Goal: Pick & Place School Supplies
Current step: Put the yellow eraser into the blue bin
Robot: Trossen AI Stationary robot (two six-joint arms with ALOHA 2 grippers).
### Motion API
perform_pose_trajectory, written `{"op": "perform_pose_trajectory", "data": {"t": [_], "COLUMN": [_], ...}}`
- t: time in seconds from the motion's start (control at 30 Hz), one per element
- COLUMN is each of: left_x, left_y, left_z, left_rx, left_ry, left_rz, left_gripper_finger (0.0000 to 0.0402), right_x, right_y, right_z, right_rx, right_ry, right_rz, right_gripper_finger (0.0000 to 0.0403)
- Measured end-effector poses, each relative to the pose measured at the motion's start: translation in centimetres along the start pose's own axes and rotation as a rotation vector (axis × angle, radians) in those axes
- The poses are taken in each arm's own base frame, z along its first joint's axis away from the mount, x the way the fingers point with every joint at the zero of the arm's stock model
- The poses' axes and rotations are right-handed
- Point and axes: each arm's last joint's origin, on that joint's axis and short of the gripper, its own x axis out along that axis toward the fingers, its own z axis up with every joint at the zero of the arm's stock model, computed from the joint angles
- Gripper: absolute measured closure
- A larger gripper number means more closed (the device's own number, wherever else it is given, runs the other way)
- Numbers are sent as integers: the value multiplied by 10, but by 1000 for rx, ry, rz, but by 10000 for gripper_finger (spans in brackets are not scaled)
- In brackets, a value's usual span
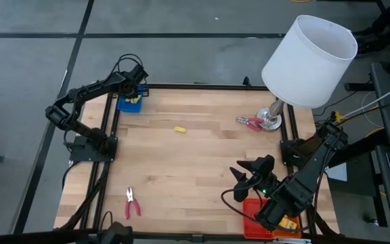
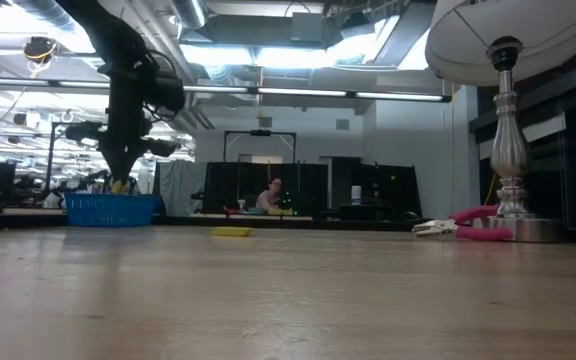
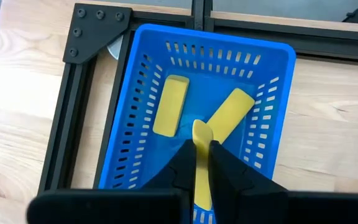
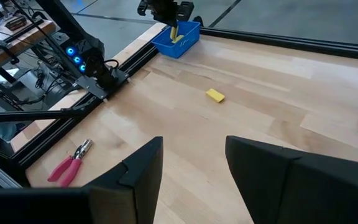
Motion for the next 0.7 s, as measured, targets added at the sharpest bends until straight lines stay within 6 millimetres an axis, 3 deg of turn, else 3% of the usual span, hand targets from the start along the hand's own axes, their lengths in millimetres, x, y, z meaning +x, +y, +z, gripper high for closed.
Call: {"op": "perform_pose_trajectory", "data": {"t": [0.2,0.53,0.7], "left_x": [0,0,-1], "left_y": [0,-1,-7], "left_z": [1,2,2], "left_rx": [14,-5,46], "left_ry": [-7,-20,-1], "left_rz": [-5,-5,-104], "left_gripper_finger": [372,259,231], "right_x": [0,0,0], "right_y": [0,0,0], "right_z": [0,0,0], "right_rx": [-1,-1,0], "right_ry": [0,0,0], "right_rz": [0,0,0], "right_gripper_finger": [224,224,224]}}
